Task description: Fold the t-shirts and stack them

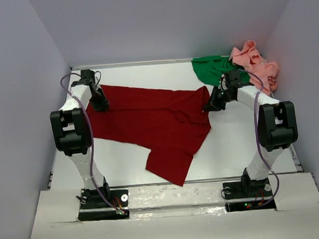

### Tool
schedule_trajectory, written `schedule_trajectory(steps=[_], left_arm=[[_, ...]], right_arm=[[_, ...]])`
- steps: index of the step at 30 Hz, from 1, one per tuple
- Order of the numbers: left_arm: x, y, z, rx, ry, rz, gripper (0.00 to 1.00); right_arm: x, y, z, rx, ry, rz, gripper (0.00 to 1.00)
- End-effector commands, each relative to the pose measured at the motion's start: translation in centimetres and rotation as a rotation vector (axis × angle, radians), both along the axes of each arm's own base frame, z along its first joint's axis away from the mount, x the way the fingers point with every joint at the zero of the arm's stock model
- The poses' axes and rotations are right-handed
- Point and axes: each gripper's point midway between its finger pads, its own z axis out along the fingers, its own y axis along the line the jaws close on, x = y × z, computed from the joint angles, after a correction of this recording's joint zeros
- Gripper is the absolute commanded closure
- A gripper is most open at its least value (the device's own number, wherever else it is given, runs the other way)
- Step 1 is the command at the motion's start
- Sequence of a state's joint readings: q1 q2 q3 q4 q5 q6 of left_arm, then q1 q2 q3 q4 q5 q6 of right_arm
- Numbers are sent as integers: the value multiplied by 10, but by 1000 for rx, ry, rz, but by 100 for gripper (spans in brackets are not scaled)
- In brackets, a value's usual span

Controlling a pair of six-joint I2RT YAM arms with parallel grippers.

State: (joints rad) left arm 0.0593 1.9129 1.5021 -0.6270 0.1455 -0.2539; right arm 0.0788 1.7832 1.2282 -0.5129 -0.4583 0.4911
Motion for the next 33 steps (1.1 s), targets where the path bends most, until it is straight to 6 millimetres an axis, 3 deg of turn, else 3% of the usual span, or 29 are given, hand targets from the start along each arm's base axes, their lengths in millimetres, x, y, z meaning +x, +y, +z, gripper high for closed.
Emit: schedule_trajectory(steps=[1, 2, 7, 17, 23, 33], left_arm=[[-15, -10, -14, -12, 79, -72, 73], [-17, -12, -18, -13, 90, -80, 73], [-34, -19, -42, 22, 212, -136, 75], [-47, -27, -61, 122, 302, -185, 76], [-55, -32, -64, 159, 334, -206, 76], [-93, -36, -62, 210, 383, -217, 76]], right_arm=[[4, 9, 5, 44, -27, 18, 88], [4, 9, 3, 48, -21, 17, 100], [12, 11, -10, 58, -1, 8, 100], [36, 11, -33, 19, 23, -11, 100], [48, -2, -55, -90, 53, -42, 100], [93, -8, -59, -154, 19, -51, 100]])
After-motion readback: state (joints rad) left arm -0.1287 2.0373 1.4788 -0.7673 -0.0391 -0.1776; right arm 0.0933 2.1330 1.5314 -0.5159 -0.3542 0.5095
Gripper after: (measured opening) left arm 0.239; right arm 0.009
